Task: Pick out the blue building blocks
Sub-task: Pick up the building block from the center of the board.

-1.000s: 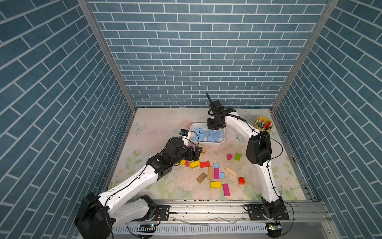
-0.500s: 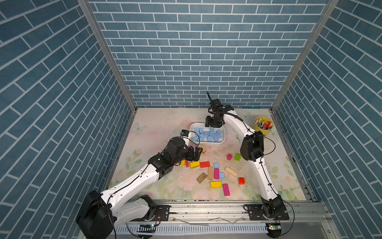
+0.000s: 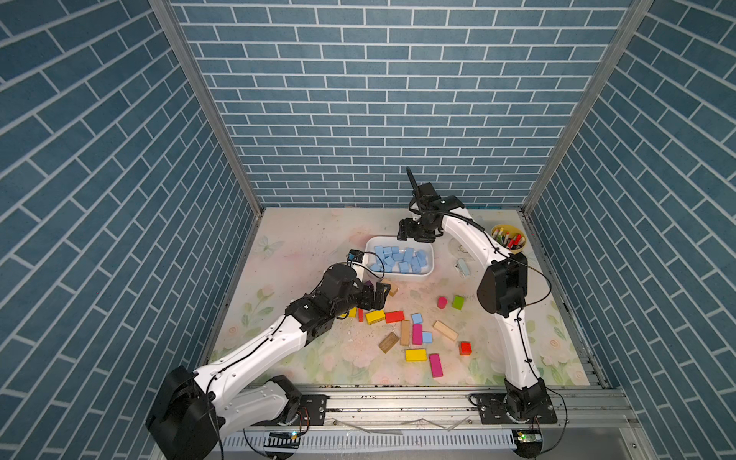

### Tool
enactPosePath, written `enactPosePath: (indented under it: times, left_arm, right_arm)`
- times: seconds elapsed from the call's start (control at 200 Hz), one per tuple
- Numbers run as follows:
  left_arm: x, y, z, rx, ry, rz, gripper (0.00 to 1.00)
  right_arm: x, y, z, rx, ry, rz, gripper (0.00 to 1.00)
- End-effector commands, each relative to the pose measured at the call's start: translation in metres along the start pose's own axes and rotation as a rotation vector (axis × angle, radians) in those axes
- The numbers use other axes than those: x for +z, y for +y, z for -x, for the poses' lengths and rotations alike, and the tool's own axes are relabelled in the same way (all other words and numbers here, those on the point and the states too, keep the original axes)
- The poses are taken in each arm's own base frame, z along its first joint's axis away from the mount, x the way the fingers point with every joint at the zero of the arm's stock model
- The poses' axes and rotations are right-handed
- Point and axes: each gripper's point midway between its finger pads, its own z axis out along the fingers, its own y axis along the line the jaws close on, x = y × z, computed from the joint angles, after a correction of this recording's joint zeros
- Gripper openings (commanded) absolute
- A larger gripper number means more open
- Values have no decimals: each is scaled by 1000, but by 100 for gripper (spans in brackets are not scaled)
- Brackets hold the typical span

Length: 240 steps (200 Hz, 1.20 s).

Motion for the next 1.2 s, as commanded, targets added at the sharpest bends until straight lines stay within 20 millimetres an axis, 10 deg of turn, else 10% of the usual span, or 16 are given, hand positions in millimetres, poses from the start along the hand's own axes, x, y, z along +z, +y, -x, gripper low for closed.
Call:
enactPosePath:
  times: [0.0, 0.275, 0.65, 1.195]
  left_arm:
    - [-2, -3, 5, -17, -12, -15, 99]
    - [4, -4, 1, -23, 6, -27, 99]
    - [18, -8, -8, -30, 9, -77, 99]
    - [31, -13, -11, -18, 24, -109, 99]
  right_arm:
    - [-56, 10, 5, -49, -103, 17, 76]
    - [-101, -7, -59, -50, -120, 11, 79]
    - [-95, -37, -158, -11, -77, -82, 83]
    - [-61, -10, -192, -65, -2, -118, 83]
